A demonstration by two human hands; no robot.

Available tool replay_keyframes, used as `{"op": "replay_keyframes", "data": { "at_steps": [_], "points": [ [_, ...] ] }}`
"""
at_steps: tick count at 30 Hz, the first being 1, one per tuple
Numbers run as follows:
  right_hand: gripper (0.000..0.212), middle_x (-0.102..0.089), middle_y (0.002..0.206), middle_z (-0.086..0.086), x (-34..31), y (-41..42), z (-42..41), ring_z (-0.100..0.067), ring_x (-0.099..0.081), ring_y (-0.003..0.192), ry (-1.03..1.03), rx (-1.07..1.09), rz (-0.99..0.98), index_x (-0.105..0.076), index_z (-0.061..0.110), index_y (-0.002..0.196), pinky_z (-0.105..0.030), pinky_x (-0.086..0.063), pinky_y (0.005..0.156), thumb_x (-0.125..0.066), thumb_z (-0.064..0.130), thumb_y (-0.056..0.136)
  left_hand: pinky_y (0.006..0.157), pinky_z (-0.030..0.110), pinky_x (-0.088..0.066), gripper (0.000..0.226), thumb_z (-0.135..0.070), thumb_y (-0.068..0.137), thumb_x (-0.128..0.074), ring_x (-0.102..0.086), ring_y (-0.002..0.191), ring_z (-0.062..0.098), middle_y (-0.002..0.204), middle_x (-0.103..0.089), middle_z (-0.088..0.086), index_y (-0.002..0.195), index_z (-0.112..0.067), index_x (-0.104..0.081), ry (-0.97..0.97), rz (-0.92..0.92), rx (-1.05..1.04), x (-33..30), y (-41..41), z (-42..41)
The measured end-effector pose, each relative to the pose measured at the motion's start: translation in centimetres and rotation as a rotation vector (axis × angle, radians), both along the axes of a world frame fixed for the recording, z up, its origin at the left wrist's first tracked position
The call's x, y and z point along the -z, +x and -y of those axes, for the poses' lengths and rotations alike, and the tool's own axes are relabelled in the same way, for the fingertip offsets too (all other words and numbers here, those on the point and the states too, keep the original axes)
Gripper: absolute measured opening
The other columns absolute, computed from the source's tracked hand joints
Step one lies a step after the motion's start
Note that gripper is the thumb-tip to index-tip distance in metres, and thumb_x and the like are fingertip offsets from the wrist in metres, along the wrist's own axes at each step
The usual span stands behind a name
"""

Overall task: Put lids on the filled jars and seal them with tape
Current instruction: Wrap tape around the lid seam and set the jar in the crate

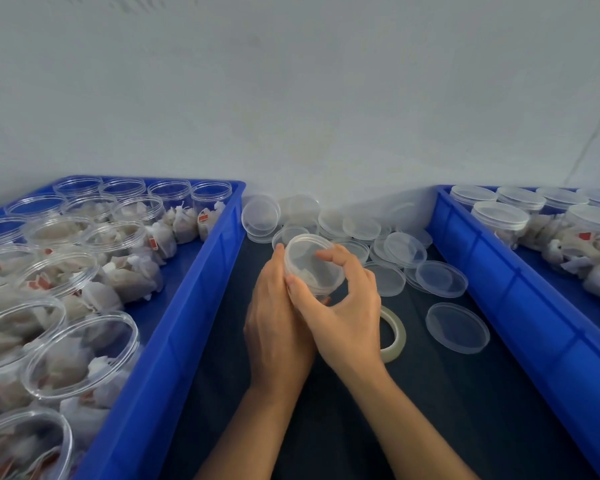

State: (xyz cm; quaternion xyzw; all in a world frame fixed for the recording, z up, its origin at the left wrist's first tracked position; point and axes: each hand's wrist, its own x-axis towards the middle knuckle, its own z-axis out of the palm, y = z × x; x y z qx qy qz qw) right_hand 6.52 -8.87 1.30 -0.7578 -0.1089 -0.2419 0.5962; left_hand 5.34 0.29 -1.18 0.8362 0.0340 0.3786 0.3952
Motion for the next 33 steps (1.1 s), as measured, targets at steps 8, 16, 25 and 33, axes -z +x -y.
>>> {"op": "replay_keyframes", "data": {
  "at_steps": [8, 16, 25, 33],
  "points": [
    [0.039, -0.061, 0.128, 0.026, -0.5, 1.5, 3.3, 0.001, -0.056, 0.120, -0.206, -0.149, -0.044, -0.062, 0.045, 0.126, -0.022, -0.049, 0.097, -0.069, 0.054, 0.089, 0.095, 0.033, -0.058, 0.100, -0.055, 0.071, -0.092, -0.063, 0.124, 0.005, 0.141, -0.061, -0.016, 0.153, -0.039, -0.038, -0.292, -0.062, 0.006, 0.2, 0.8, -1.0],
    [0.045, -0.055, 0.095, 0.019, -0.4, 2.3, 6.1, -0.017, -0.057, 0.090, -1.044, -0.098, -0.442, -0.047, 0.041, 0.115, -0.040, -0.044, 0.078, -0.053, 0.075, 0.086, 0.104, 0.036, -0.054, 0.111, -0.050, 0.070, -0.094, -0.059, 0.133, 0.013, 0.152, -0.057, -0.010, 0.160, -0.037, -0.030, -0.254, -0.116, -0.039, 0.9, 1.6, -1.4],
    [0.047, -0.059, 0.104, 0.014, -0.9, 2.1, 5.5, -0.018, -0.062, 0.099, -0.709, -0.058, -0.352, -0.050, 0.040, 0.134, -0.038, -0.052, 0.087, -0.065, 0.032, 0.090, 0.122, 0.042, -0.040, 0.121, -0.046, 0.075, -0.092, -0.038, 0.153, 0.013, 0.167, -0.039, -0.004, 0.168, -0.028, -0.017, -0.222, -0.091, -0.004, 0.7, 1.3, -1.2],
    [0.033, -0.067, 0.088, 0.006, -1.1, 2.2, 5.0, -0.020, -0.068, 0.074, -0.154, -0.065, -0.301, -0.067, 0.040, 0.118, -0.030, -0.056, 0.065, -0.057, 0.017, 0.096, 0.111, 0.054, -0.049, 0.049, -0.002, 0.088, -0.071, -0.054, 0.143, 0.032, 0.141, -0.063, 0.013, 0.136, 0.000, -0.064, 0.190, 0.474, 0.036, 0.2, 0.7, -0.5]
  ]
}}
